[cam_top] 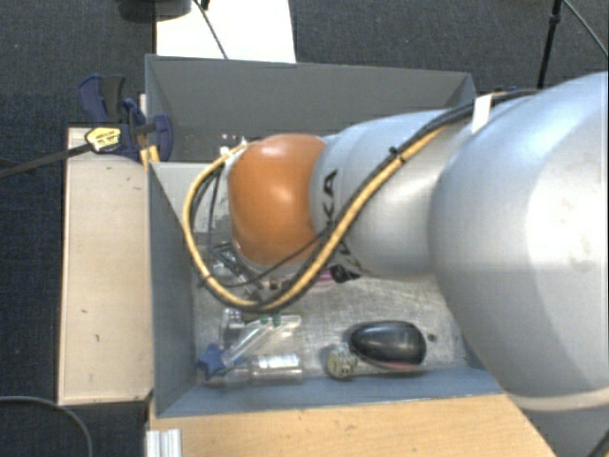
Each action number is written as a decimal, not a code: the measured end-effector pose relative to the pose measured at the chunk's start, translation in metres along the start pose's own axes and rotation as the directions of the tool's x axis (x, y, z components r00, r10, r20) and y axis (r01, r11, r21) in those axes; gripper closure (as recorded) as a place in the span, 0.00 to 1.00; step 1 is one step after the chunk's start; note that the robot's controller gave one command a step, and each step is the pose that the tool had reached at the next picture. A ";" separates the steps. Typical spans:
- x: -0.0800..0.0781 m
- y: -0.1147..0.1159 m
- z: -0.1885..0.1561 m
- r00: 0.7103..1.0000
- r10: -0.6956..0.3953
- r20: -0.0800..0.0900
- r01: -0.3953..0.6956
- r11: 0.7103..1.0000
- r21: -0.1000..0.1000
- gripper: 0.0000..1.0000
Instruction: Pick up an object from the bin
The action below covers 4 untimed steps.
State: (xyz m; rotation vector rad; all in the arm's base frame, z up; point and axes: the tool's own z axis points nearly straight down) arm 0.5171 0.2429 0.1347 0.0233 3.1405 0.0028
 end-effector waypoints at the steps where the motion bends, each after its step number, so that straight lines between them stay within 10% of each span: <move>1: -0.008 -0.070 0.064 0.994 -0.109 0.005 0.109 0.994 -0.001 0.00; 2: -0.033 -0.152 0.029 0.981 -0.194 0.006 0.194 0.981 0.004 0.00; 4: -0.066 -0.255 0.054 0.830 -0.558 0.012 0.558 0.830 0.005 0.00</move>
Offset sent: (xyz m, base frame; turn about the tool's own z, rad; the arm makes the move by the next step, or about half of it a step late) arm 0.0054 -0.0682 -0.0647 -0.1142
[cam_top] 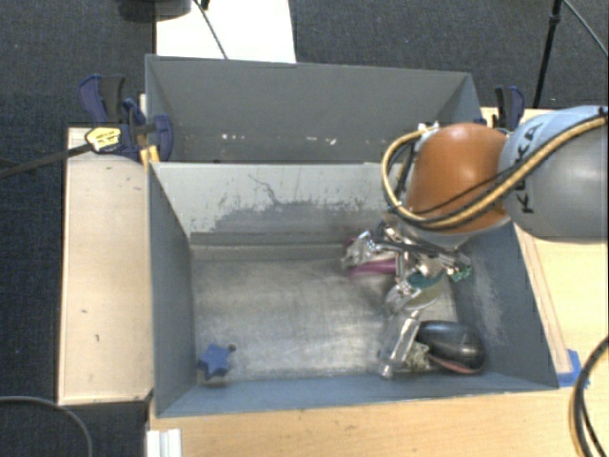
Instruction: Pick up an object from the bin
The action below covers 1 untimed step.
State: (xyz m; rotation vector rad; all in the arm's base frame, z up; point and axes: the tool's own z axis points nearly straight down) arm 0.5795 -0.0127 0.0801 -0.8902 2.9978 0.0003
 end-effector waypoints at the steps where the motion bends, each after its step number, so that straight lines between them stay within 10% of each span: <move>1: 0.015 -0.031 -0.048 0.978 -0.210 -0.007 0.210 0.978 -0.002 0.00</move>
Offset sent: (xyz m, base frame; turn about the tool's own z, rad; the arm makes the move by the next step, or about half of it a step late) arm 0.0019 -0.0338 0.0458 -0.2137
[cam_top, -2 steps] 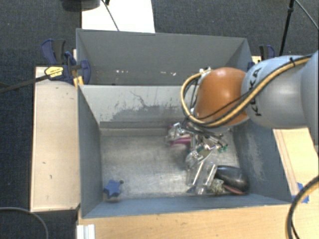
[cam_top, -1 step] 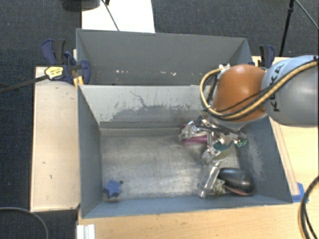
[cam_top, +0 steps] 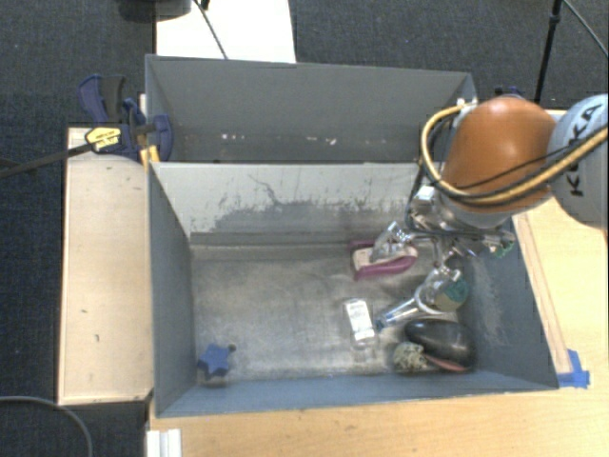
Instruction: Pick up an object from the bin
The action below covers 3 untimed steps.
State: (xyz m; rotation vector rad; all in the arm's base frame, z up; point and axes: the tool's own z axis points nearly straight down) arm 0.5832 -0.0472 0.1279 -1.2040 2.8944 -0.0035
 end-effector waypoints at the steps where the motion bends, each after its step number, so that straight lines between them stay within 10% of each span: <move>1: -0.005 -0.012 0.027 0.961 -0.278 0.015 0.278 0.961 0.009 0.00; 3: -0.005 -0.012 0.028 0.962 -0.274 0.015 0.274 0.962 0.008 0.00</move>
Offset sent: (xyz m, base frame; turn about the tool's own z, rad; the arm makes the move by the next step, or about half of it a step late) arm 0.0086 -0.0172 -0.0579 -0.3475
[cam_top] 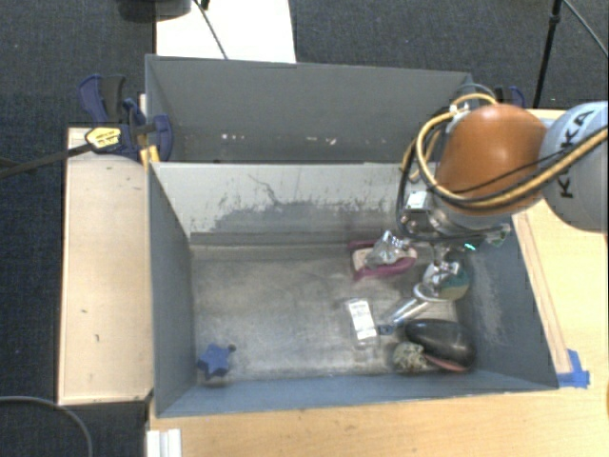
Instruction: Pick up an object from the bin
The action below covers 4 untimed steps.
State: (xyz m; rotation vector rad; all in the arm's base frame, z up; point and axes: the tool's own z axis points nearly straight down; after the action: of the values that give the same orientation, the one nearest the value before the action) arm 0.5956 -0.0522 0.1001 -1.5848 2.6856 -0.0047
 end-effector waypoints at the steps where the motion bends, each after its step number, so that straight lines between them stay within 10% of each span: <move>1: 0.000 0.000 0.000 1.000 0.002 0.000 -0.002 1.000 0.000 0.00; 2: 0.014 -0.004 -0.057 1.000 -0.028 -0.013 0.028 1.000 -0.008 0.00; 3: 0.064 -0.016 0.029 0.990 0.138 -0.022 -0.139 0.990 -0.020 0.00; 4: 0.060 -0.018 0.026 0.990 0.138 -0.012 -0.138 0.990 -0.009 1.00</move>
Offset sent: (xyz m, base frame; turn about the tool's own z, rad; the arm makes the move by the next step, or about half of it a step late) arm 0.0000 0.0000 0.0000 0.0000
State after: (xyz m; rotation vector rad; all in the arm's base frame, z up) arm 0.5832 -0.1130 0.0736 -1.4024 2.8019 0.0018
